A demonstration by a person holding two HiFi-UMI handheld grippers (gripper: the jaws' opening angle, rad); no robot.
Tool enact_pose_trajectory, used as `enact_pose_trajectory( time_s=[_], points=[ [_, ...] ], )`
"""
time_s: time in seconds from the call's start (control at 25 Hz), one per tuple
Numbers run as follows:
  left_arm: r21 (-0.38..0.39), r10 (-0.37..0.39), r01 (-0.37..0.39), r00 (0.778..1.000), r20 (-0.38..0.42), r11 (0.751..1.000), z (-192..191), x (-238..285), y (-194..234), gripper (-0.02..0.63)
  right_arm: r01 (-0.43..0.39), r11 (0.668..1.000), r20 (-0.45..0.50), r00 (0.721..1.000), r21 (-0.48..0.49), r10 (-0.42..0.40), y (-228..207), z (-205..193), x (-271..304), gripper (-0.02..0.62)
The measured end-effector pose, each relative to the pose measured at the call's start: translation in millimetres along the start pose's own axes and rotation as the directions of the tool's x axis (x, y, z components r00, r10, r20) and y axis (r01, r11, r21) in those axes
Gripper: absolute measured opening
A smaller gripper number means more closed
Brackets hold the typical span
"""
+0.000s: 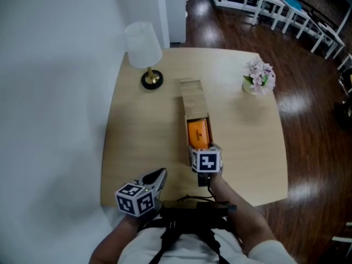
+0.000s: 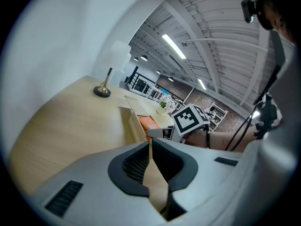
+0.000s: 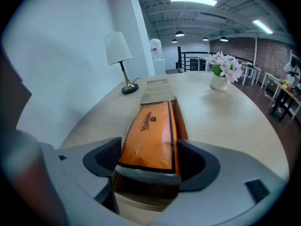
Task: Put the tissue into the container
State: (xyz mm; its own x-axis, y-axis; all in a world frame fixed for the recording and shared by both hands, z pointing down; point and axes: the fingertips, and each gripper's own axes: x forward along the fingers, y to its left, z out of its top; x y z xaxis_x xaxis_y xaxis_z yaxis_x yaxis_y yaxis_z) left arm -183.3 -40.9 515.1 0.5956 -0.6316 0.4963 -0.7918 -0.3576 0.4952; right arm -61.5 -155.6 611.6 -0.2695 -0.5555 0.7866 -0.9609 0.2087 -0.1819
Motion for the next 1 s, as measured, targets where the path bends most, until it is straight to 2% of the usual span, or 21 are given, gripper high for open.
enact_pose_trajectory(
  time_s=[0.24, 0.4, 0.84, 1.0],
  points=[
    [0.0, -0.003, 0.003, 1.0, 0.011, 1.0, 3, 2, -7, 0.003, -0.008, 1.0, 0.0, 1.0, -0.02, 0.008, -6, 2, -7, 0.387],
    [0.004, -0.008, 0.008, 1.0, 0.02, 1.0, 4, 4, -14, 0.003, -0.021, 0.999, 0.05, 0.998, -0.044, 0.023, -10, 12, -18, 0.387],
    [0.042, -0.071, 0.07, 0.997, 0.02, 0.997, 11, 19, -51, 0.002, -0.119, 0.988, 0.171, 0.976, -0.099, 0.134, -19, 33, -74, 0.385],
    [0.056, -0.099, 0.097, 0.995, 0.028, 0.994, 13, 22, -68, 0.002, -0.135, 0.985, 0.197, 0.968, -0.103, 0.154, -37, 30, -104, 0.293]
  ],
)
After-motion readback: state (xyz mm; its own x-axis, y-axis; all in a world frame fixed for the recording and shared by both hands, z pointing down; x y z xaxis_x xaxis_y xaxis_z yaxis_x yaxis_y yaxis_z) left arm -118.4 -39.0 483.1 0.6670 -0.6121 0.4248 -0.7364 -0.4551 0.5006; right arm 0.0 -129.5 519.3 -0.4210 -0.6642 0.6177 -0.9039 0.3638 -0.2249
